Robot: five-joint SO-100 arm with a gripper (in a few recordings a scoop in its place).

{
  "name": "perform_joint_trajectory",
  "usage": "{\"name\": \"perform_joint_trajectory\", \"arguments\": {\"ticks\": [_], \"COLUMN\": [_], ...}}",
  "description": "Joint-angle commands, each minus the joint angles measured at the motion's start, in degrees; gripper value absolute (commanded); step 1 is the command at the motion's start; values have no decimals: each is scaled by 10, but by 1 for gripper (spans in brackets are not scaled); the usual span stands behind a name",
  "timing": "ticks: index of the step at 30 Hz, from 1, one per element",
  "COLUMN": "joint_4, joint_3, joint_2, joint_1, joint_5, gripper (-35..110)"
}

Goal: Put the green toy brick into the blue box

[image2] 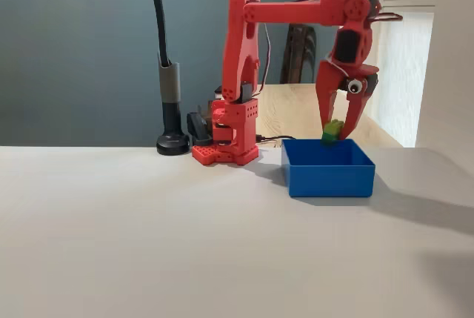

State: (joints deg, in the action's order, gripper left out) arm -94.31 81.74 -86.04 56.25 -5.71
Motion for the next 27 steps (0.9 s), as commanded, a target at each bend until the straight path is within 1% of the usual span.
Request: {"name": "perform_joint_trajectory", "arguments": {"ticks": [1,5,13,15,17,22,27], "joint_4": [-4,-4,-4,-4,-4,-4,-6], "joint_3": [-21,-18,-12,-12,-12,-13,-23], "joint_2": [-14,-14,-14,-18,-21,-24,-27], "joint_1": [14,14,13,12,11,-8,-80], "joint_5": [13,30,39,35,30,13,1], "gripper": [6,19,24,23,18,0,0]}}
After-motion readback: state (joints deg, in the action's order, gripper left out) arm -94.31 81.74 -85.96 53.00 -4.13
